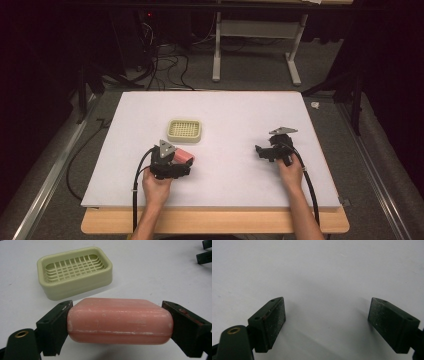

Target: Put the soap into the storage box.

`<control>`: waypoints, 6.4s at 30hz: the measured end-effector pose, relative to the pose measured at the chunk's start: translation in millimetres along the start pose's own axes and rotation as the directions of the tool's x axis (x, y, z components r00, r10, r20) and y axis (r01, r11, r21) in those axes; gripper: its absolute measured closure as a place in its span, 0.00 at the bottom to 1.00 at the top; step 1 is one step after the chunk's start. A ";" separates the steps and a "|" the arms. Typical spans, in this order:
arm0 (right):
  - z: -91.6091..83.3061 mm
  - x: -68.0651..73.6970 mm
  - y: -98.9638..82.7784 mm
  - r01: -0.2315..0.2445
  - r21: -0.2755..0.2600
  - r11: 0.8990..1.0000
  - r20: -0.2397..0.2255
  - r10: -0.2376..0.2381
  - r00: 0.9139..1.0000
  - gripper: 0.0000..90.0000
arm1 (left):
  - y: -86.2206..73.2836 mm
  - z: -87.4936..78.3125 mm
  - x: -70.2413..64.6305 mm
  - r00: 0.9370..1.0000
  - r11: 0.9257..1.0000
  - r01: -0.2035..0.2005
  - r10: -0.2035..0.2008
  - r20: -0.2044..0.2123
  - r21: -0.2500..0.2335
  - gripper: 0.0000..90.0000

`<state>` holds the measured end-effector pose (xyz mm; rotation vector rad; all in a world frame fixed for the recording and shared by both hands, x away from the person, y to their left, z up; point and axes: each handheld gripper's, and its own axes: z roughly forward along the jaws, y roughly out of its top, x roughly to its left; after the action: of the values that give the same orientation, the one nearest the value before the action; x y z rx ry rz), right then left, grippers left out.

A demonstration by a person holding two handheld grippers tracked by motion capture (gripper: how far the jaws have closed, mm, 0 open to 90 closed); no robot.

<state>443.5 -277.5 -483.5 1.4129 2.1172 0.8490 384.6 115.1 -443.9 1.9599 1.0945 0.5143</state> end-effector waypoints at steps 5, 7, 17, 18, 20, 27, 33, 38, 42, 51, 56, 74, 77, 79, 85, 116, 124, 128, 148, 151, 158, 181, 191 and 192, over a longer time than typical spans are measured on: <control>0.0 0.0 0.0 0.000 0.000 1.000 0.000 0.000 1.000 0.17 | 4.9 -3.5 2.9 1.000 1.000 0.002 -0.002 -0.004 -0.012 0.15; 0.0 0.0 0.0 -0.001 0.000 1.000 0.000 0.001 1.000 0.17 | 7.5 -5.2 4.2 1.000 1.000 -0.003 0.003 -0.009 -0.007 0.15; 0.0 0.0 0.0 0.000 0.000 1.000 0.000 0.000 1.000 0.17 | 17.7 -10.4 14.3 1.000 1.000 0.019 -0.019 -0.012 -0.013 0.16; 0.0 0.0 0.0 -0.001 0.000 1.000 0.000 0.001 1.000 0.17 | 19.3 -10.6 15.1 1.000 1.000 0.025 -0.025 -0.012 -0.016 0.16; 0.0 0.1 0.0 0.000 0.000 1.000 0.000 0.000 1.000 0.17 | 22.3 -10.2 16.8 0.999 0.999 0.034 -0.034 -0.016 -0.021 0.15; 0.0 0.0 0.0 -0.002 0.000 1.000 -0.001 0.002 1.000 0.17 | 34.3 -4.2 20.1 0.999 0.999 0.038 -0.038 -0.011 -0.008 0.16; 0.0 0.1 0.0 0.000 0.000 1.000 0.001 0.000 1.000 0.17 | 42.4 2.3 23.3 0.999 0.998 0.054 -0.054 -0.004 -0.006 0.16; 0.0 0.1 0.0 0.000 0.000 1.000 0.001 0.000 1.000 0.17 | 48.3 7.6 24.2 0.998 0.998 0.057 -0.057 -0.016 0.010 0.16; 0.0 0.1 0.0 -0.001 0.000 1.000 0.001 0.001 1.000 0.17 | 55.9 11.9 25.2 0.998 0.999 0.052 -0.052 -0.020 0.014 0.16; 0.0 0.1 0.0 0.000 0.000 1.000 0.001 0.000 1.000 0.17 | 70.3 25.8 26.6 0.998 0.999 0.045 -0.044 -0.033 0.029 0.16; 0.0 0.1 0.0 0.000 0.000 1.000 0.001 0.000 1.000 0.17 | 74.5 35.9 29.9 0.997 0.997 0.065 -0.064 -0.043 0.028 0.16; -0.1 0.3 -0.1 0.002 -0.002 1.000 0.002 -0.002 1.000 0.17 | 78.1 71.9 32.8 0.991 0.995 0.088 -0.081 -0.105 0.056 0.16; 0.0 0.3 -0.1 0.002 -0.002 1.000 0.002 -0.002 1.000 0.17 | 76.9 76.1 34.1 0.990 0.993 0.098 -0.091 -0.110 0.062 0.16; -0.1 0.3 -0.1 0.002 -0.002 1.000 0.002 -0.002 1.000 0.17 | 75.6 78.1 36.0 0.989 0.993 0.102 -0.094 -0.113 0.067 0.16; 0.0 0.3 -0.1 0.002 -0.002 1.000 0.002 -0.002 1.000 0.17 | 75.3 79.1 38.4 0.989 0.993 0.102 -0.094 -0.115 0.065 0.16; 0.0 0.1 0.0 0.003 -0.002 1.000 0.002 -0.003 1.000 0.17 | 67.5 93.0 35.0 0.984 0.987 0.058 -0.031 -0.176 0.151 0.14; 0.0 0.1 -0.1 0.003 -0.002 1.000 0.002 -0.003 1.000 0.17 | 66.1 95.3 35.3 0.983 0.984 0.055 -0.024 -0.182 0.167 0.14; 0.0 0.2 -0.1 0.002 -0.002 1.000 0.002 -0.002 1.000 0.17 | 66.1 95.0 35.2 0.983 0.985 0.053 -0.022 -0.182 0.167 0.13; 0.0 0.2 -0.1 0.002 -0.002 1.000 0.001 -0.002 1.000 0.17 | 69.6 80.9 35.3 0.988 0.990 0.039 -0.018 -0.153 0.137 0.15; 0.0 0.1 0.0 0.003 -0.002 1.000 0.001 -0.003 1.000 0.17 | 69.1 76.5 36.0 0.989 0.991 0.040 -0.021 -0.143 0.126 0.15; 0.0 0.2 -0.1 0.002 -0.002 1.000 0.001 -0.002 1.000 0.17 | 65.7 66.7 40.2 0.991 0.993 0.042 -0.028 -0.134 0.110 0.16; 0.0 0.2 -0.1 0.002 -0.002 1.000 0.000 -0.002 1.000 0.17 | 51.9 32.9 47.9 0.995 0.995 0.064 -0.059 -0.082 0.070 0.16; 0.0 0.1 -0.1 0.003 -0.002 1.000 0.000 -0.003 1.000 0.17 | 45.8 19.6 43.6 0.997 0.996 0.063 -0.060 -0.050 0.064 0.17; 0.0 0.1 -0.1 0.003 -0.002 1.000 0.000 -0.003 1.000 0.17 | 45.4 18.7 42.7 0.997 0.996 0.058 -0.056 -0.047 0.061 0.16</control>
<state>443.4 -277.4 -483.5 1.4077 2.1173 0.8501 443.3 129.3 -419.6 1.9730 1.2046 0.5013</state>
